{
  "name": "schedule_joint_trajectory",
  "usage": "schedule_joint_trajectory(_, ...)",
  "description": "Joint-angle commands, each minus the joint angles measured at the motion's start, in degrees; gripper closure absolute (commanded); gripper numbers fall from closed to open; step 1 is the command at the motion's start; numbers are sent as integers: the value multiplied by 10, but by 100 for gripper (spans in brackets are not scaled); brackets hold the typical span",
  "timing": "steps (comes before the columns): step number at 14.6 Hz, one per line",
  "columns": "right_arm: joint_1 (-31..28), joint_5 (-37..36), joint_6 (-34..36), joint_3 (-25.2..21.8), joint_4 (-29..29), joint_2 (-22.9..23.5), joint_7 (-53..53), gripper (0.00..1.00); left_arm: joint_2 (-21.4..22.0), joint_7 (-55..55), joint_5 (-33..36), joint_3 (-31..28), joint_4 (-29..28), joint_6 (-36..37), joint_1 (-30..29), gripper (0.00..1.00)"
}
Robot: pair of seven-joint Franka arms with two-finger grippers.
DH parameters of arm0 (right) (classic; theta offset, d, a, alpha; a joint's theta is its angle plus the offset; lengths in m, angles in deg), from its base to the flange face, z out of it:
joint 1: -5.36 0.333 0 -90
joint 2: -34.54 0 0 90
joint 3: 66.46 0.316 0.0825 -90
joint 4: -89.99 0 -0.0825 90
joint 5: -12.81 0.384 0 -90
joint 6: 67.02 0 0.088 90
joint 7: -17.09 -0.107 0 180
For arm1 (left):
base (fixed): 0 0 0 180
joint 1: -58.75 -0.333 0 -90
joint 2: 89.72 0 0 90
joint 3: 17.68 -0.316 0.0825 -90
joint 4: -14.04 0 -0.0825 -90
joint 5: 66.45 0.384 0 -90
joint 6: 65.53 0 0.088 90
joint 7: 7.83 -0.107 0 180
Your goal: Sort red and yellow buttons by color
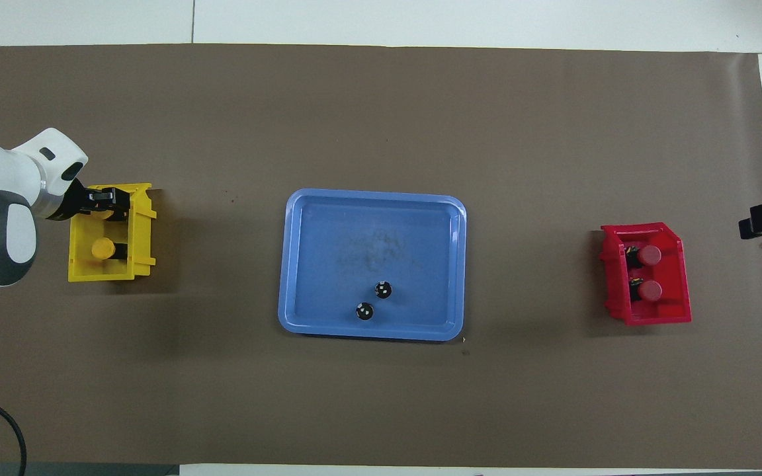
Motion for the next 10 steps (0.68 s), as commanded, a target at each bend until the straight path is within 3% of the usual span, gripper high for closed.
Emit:
schedule_joint_trajectory(1,-4,2,8,3,0,-3,-8,0,9,-4,4,-1,19,33,2,26)
schedule_joint_trajectory(2,-4,2,8,3,0,-3,-7,0,12,-5,4,-1,43,72,1,23)
schedule_joint_trajectory(4,-4,2,8,3,0,-3,-7,0,20,-5,4,-1,110,171,2,0)
schedule_joint_trajectory(6,-4,2,8,3,0,-3,-7,0,25,-5,7,1,165,247,3,0)
schedule_joint_trajectory(10,-4,2,8,3,0,-3,-7,0,76,-6,0,7,257,376,3,0)
